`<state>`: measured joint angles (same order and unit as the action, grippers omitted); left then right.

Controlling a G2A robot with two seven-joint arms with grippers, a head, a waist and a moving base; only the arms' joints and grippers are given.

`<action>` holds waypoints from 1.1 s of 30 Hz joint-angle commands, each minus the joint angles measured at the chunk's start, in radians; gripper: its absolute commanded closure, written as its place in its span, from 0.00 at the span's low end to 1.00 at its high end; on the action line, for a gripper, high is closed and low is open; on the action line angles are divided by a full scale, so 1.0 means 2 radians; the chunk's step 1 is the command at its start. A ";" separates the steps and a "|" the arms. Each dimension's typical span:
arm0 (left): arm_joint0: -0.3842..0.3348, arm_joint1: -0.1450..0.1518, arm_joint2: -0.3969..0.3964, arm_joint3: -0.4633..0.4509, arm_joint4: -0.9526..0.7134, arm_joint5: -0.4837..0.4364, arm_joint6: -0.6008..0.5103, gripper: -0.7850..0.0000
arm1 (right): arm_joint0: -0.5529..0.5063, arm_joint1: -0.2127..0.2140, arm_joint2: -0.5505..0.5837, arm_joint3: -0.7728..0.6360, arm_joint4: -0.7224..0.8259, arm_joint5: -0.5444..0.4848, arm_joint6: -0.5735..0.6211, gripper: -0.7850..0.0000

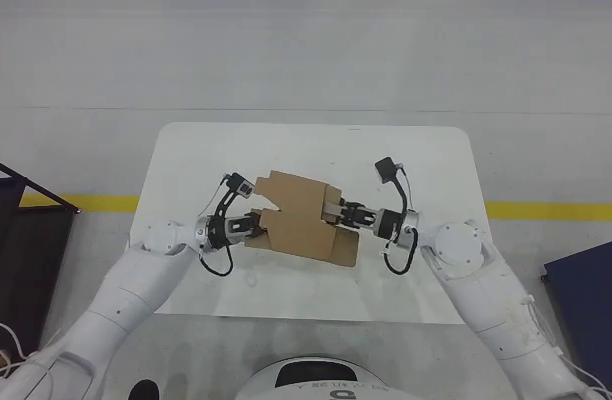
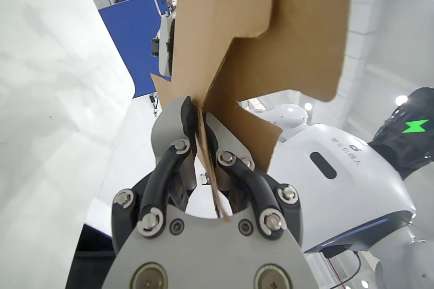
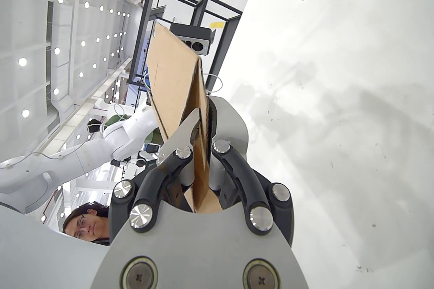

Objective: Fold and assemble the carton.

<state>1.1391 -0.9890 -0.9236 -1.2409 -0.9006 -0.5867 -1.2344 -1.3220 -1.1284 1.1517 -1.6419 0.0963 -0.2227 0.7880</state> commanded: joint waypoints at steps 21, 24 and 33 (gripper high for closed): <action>0.018 -0.018 -0.055 -0.004 0.015 0.022 -0.022 1.00 | -0.049 0.005 0.054 -0.099 0.057 -0.015 -0.044 0.15; 0.021 -0.019 -0.058 -0.006 0.018 0.024 -0.024 1.00 | -0.040 0.004 0.043 -0.093 0.040 -0.008 -0.045 0.16; 0.026 -0.020 -0.066 -0.011 0.022 0.032 -0.031 1.00 | -0.020 0.001 0.013 -0.087 0.009 0.003 -0.036 0.18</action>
<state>1.1900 -1.0292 -1.0552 -1.2627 -0.8576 -0.5244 -1.2964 -1.3662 -1.1254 1.1823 -1.8164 0.1105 -0.2169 0.7101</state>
